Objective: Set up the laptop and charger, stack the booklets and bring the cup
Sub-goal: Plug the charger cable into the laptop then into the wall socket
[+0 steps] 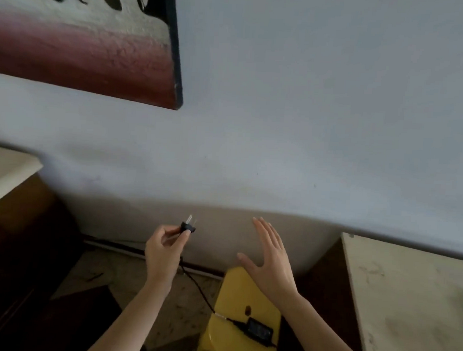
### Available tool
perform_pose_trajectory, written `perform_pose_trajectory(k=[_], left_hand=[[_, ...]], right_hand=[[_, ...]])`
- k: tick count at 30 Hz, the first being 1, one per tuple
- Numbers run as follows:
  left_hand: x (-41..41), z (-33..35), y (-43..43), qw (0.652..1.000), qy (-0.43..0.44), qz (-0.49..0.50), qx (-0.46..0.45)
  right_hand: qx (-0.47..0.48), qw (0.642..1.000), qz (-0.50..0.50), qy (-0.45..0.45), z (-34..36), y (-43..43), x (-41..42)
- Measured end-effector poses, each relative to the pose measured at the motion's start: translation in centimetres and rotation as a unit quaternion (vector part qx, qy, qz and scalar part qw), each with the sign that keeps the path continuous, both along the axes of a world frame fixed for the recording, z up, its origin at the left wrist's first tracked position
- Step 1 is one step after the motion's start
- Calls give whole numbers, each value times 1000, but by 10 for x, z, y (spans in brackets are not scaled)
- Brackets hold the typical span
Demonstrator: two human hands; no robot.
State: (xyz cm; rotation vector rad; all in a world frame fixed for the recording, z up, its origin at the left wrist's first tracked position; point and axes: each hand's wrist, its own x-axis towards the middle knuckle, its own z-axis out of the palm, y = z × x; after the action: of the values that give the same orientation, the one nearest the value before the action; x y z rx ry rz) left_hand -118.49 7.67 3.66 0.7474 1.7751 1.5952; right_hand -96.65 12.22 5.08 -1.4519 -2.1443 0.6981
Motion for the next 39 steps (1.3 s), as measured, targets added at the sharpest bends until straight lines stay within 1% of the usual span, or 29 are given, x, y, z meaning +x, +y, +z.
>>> perform_pose_trajectory(k=[5,9,12,13,15,17,20,22,25,26,29,31,34,36,39], left_hand=[[-50,-52,19,999,27,23,-29],[-79,-122,26,994,63,70,-59],[-98,-185,38,989,99,93,-54],[-103,-208,43,987,111,101,-56],[-108,-252,54,982,132,116,-68],[-114,-300,68,981,136,122,-69],[-116,-377,89,983,121,109,-83],[-117,-424,97,984,116,101,-92],[-126,-482,109,982,124,95,-103],[-130,-499,113,983,121,95,-105],[-137,-534,128,984,122,85,-98],[-137,-546,140,984,116,95,-92],[-138,-555,152,983,114,118,-82],[-138,-559,157,982,119,123,-84],[-141,-567,162,981,121,126,-86]], right_hand=[[4,998,41,-48,-50,44,-43],[26,984,116,-132,-116,71,-76],[112,958,183,-188,-175,95,-104],[114,950,213,-196,-199,102,-110],[88,927,274,-240,-243,114,-119],[156,907,295,-256,-284,129,-126],[212,872,332,-291,-337,150,-136],[232,857,354,-295,-366,167,-141],[324,825,344,-310,-396,192,-144],[342,813,347,-319,-405,200,-144],[377,783,355,-344,-429,222,-145],[373,771,350,-379,-436,228,-149],[376,764,339,-400,-444,236,-150],[391,761,332,-397,-448,241,-148],[394,769,313,-394,-454,243,-149]])
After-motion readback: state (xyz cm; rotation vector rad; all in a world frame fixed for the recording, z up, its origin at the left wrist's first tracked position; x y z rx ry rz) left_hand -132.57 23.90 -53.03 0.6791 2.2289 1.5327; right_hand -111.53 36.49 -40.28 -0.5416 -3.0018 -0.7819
